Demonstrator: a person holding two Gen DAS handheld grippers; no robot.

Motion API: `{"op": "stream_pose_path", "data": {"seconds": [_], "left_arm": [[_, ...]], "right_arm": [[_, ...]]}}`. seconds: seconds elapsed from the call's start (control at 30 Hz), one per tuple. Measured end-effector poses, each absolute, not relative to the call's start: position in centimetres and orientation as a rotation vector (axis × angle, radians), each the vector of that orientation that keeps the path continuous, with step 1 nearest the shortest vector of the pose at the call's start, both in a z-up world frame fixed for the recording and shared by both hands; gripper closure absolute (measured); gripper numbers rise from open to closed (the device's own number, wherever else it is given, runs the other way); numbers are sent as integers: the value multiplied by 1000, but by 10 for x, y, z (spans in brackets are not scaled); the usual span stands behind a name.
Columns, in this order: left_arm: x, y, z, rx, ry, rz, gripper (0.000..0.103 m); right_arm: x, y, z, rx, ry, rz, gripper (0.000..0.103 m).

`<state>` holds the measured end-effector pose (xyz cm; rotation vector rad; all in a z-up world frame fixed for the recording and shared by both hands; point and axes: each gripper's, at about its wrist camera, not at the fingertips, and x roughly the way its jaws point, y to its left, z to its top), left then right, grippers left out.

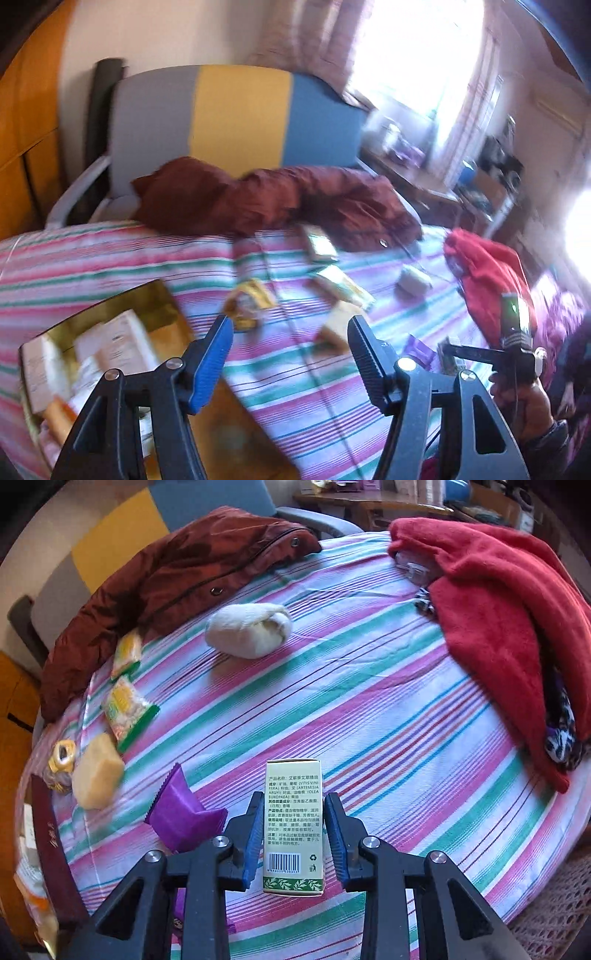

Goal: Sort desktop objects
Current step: 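Grasp the green-white box with the right gripper while the left gripper grasps a purple packet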

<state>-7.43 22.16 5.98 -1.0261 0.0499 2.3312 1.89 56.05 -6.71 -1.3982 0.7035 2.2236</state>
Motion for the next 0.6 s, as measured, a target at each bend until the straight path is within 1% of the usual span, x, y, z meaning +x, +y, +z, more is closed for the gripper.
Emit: {"op": "stream_pose_path", "data": {"seconds": [0.07,0.13,0.27,0.33,0.4,0.47,0.5,0.6], "left_arm": [[-74,245,54,-1034,94,2299,39],[-75,266,48,-1049,105,2246,42],[-72,306,35,-1053,189,2175,46],[-68,326,27,-1035,252,2139,46],[-62,346,16,-1038,306,2079,52],[-51,366,4,-1026,378,2022,54],[-45,375,-2,-1016,420,1987,57],[-23,401,-19,-991,527,1869,59]], "right_arm": [[19,560,-66,-1396,697,2230,71],[20,561,-66,-1385,700,2225,71],[25,564,-62,-1344,733,2232,71],[25,564,-61,-1327,742,2236,71],[26,567,-60,-1313,751,2234,71],[26,567,-59,-1301,766,2244,71],[26,567,-58,-1297,763,2246,71],[26,567,-59,-1300,765,2248,71]]}}
